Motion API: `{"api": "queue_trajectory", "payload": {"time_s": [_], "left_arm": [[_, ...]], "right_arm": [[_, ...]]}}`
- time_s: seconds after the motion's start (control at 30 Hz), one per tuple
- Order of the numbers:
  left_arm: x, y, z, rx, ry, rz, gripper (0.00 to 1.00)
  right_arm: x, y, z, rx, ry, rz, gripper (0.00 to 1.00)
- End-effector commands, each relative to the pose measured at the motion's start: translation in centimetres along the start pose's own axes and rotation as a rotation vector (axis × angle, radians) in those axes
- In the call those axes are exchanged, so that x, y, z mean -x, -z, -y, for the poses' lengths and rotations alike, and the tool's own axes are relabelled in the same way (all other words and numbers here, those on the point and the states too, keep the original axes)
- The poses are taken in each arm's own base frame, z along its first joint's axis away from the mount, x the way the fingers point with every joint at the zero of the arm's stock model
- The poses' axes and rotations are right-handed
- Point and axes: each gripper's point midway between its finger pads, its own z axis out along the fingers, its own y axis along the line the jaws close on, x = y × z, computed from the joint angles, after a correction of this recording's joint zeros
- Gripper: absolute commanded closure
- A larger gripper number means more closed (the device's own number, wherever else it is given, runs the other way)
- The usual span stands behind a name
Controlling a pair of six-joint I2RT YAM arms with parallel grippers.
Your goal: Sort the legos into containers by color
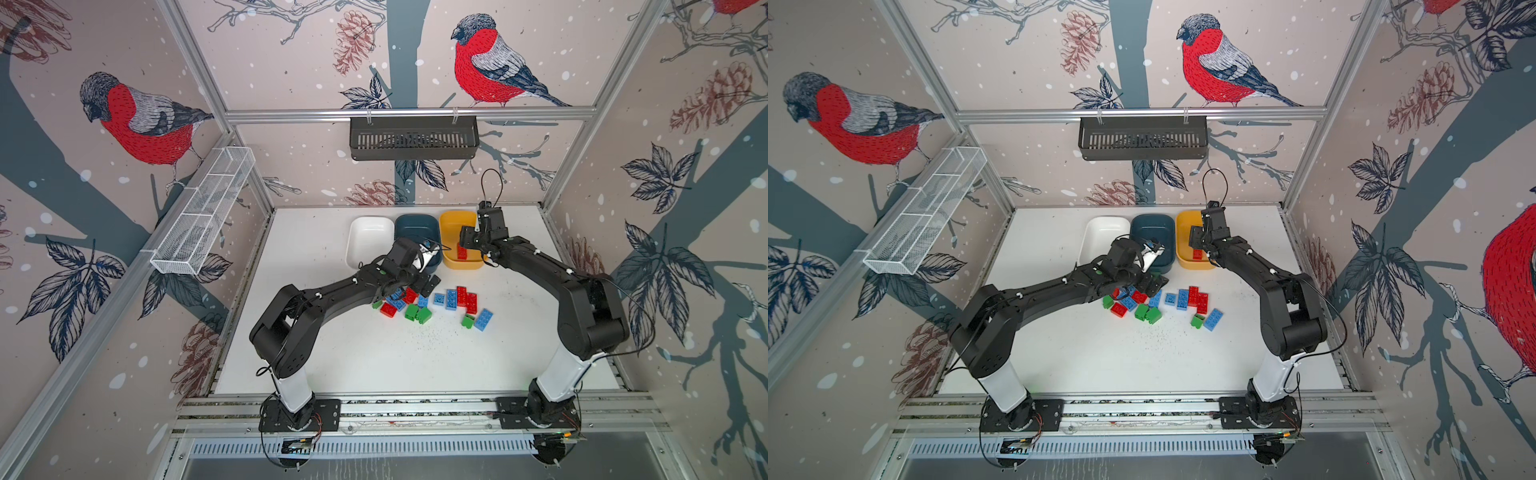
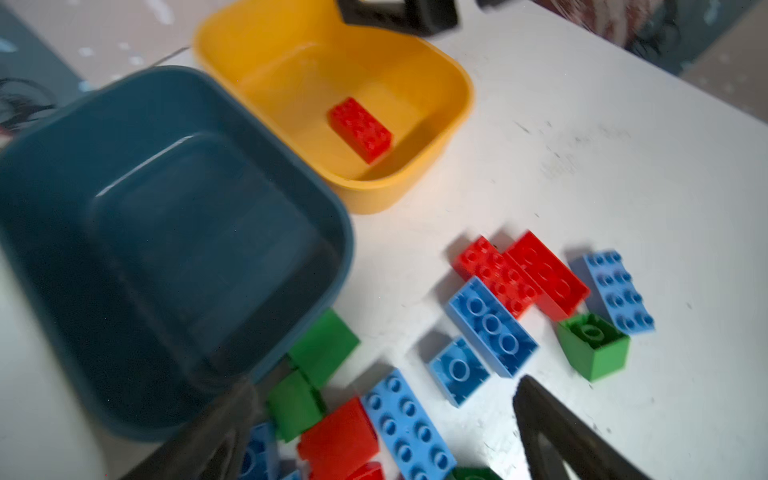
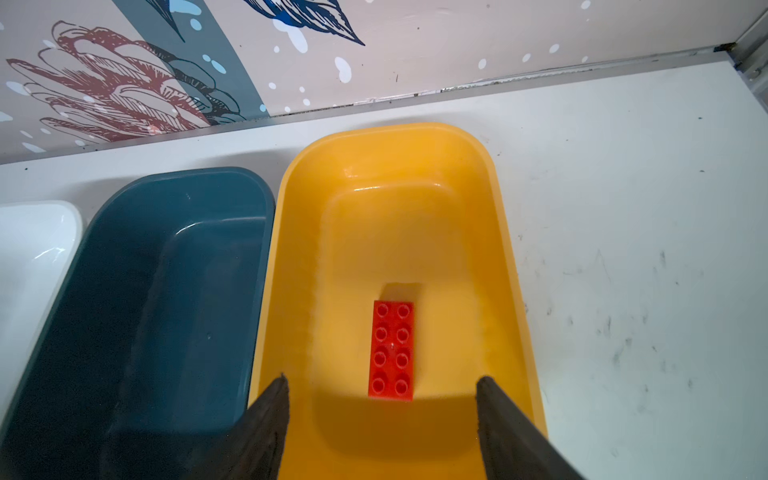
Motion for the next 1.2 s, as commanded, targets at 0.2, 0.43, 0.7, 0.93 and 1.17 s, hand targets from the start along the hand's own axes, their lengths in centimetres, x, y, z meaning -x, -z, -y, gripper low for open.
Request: {"api": "queue_trajectory", "payload": {"time_s": [0.2, 0.43, 0.7, 0.93, 1.17], "left_arm": [[-2.6, -2.0, 4.0, -0.144, -0.388, -0.076, 0.04], [-4.6, -4.1, 2.9, -0.128, -0.464, -0.196, 0.06], [-6.2, -6.1, 2.6, -0.158, -0.508, -0.279, 0.15], [-7.2, -7.8, 2.7, -0.181, -0.51, -0.304, 0.25], [-7.6, -8.7, 2.9, -0.21, -0.505, -0.322, 0.47]], "right_arm": [[-1.4, 5.8, 1.9, -0.025, -0.038, 0.042, 0.0], [-1.7, 8.0, 3.2, -0.029, -0.096, 0.085, 0.0], [0.8, 9.2, 3.3, -0.031, -0.122, 0.169, 0.0], [0.0, 8.6, 3.5, -0.046, -0.113, 0.134, 0.01], [-0.3, 8.6, 3.5, -0.044, -0.113, 0.127, 0.01]]}}
